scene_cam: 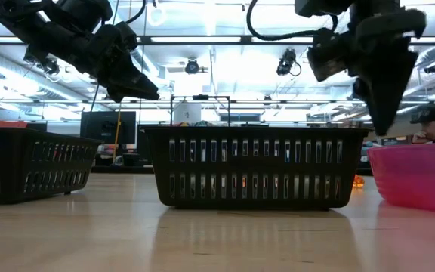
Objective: Sort Halloween decoration
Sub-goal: Put the orange pumpkin toy into the pink bowl
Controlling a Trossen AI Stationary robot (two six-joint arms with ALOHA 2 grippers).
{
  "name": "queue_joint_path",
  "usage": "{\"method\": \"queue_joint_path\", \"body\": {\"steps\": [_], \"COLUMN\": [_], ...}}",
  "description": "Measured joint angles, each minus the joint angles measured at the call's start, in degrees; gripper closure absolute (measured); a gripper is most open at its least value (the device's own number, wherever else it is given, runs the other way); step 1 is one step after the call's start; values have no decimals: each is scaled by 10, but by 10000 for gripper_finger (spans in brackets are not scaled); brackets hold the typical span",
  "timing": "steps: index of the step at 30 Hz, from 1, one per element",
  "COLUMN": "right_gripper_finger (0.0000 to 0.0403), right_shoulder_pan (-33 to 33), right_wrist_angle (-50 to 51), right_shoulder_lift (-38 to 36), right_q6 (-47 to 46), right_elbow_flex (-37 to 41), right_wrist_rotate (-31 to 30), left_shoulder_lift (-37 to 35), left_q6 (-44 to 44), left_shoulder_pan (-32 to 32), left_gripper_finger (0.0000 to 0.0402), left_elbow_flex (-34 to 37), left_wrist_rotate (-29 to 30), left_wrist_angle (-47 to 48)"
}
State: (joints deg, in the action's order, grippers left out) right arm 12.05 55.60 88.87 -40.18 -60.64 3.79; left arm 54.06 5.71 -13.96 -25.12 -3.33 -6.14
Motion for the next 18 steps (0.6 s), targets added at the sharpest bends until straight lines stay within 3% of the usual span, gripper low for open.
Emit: {"method": "queue_joint_path", "body": {"steps": [6,18], "right_gripper_finger": [197,197], "right_shoulder_pan": [-22,-25], "right_wrist_angle": [-8,-9], "right_shoulder_lift": [38,153], "right_q6": [-21,-18], "right_elbow_flex": [0,-42], "right_wrist_rotate": [-89,-113], "left_shoulder_lift": [0,0], "left_q6": [1,1], "left_shoulder_pan": [0,0], "left_gripper_finger": [285,285], "left_elbow_flex": [0,0], "left_wrist_rotate": [0,0], "left_wrist_angle": [0,1]}}
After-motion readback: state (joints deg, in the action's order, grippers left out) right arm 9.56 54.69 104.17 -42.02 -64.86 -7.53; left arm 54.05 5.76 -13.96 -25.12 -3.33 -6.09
